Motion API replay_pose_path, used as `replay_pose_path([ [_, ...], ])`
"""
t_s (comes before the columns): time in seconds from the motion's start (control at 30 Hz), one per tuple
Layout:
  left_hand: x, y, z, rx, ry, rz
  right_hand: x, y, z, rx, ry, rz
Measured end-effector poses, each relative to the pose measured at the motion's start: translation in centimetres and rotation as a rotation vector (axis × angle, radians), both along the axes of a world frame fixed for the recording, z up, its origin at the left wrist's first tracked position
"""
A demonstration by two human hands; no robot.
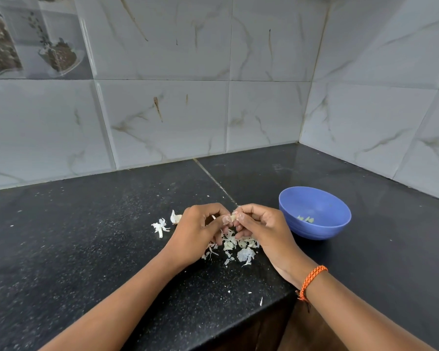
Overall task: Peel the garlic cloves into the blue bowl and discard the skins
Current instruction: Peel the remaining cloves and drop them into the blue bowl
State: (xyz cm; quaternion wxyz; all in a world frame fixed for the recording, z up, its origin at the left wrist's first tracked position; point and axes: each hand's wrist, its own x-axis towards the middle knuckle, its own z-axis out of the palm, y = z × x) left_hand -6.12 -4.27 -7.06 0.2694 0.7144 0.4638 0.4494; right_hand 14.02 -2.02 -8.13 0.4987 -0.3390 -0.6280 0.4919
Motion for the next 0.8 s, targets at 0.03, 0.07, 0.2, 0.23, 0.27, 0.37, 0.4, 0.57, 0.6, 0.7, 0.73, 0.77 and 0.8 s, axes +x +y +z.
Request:
replay_pose_path([
  [0.03, 0.1, 0.0, -0.1, -0.012, -0.040, -0.006, 0.0, 0.0, 0.1, 0.003, 0.016, -0.011],
  [0.07, 0.2, 0.0, -0.1, -0.016, -0.068, -0.001, -0.1, 0.0, 0.2, 0.013, 0.022, -0.026],
  [0.2, 0.0, 0.0, -0.1, -0.007, -0.118, 0.062, -0.1, -0.2, 0.6, 0.056, -0.006, -0.071],
  [0.23, 0.0, -0.1, -0.1, -0.007, -0.124, 0.068, -0.1, -0.3, 0.7, 0.056, -0.009, -0.072],
  [0.27, 0.0, -0.1, -0.1, -0.008, -0.123, 0.071, -0.1, -0.4, 0.7, 0.057, -0.010, -0.072],
  [0.37, 0.2, -0.4, 0.2, -0.003, -0.131, 0.080, -0.2, -0.7, 0.9, 0.061, -0.009, -0.062],
  [0.4, 0.2, -0.4, 0.2, -0.002, -0.137, 0.085, -0.3, -0.7, 0.9, 0.056, -0.003, -0.059],
  [0.57, 0.1, -0.1, 0.0, -0.041, -0.195, 0.085, -0.5, -0.9, 0.9, 0.052, 0.006, -0.059],
  [0.6, 0.1, -0.1, 0.0, -0.056, -0.216, 0.079, -0.5, -1.0, 0.9, 0.053, 0.006, -0.060],
  [0.7, 0.0, 0.0, 0.1, -0.086, -0.259, 0.075, -0.4, -1.1, 0.9, 0.051, 0.004, -0.050],
  [0.73, 0.0, 0.0, 0.1, -0.097, -0.275, 0.072, -0.4, -1.1, 0.9, 0.051, -0.003, -0.050],
  [0.77, 0.1, 0.0, 0.1, -0.109, -0.293, 0.064, -0.5, -1.0, 0.9, 0.051, -0.006, -0.051],
  [0.8, 0.1, 0.0, 0.1, -0.120, -0.311, 0.056, -0.5, -1.0, 0.8, 0.047, -0.004, -0.050],
])
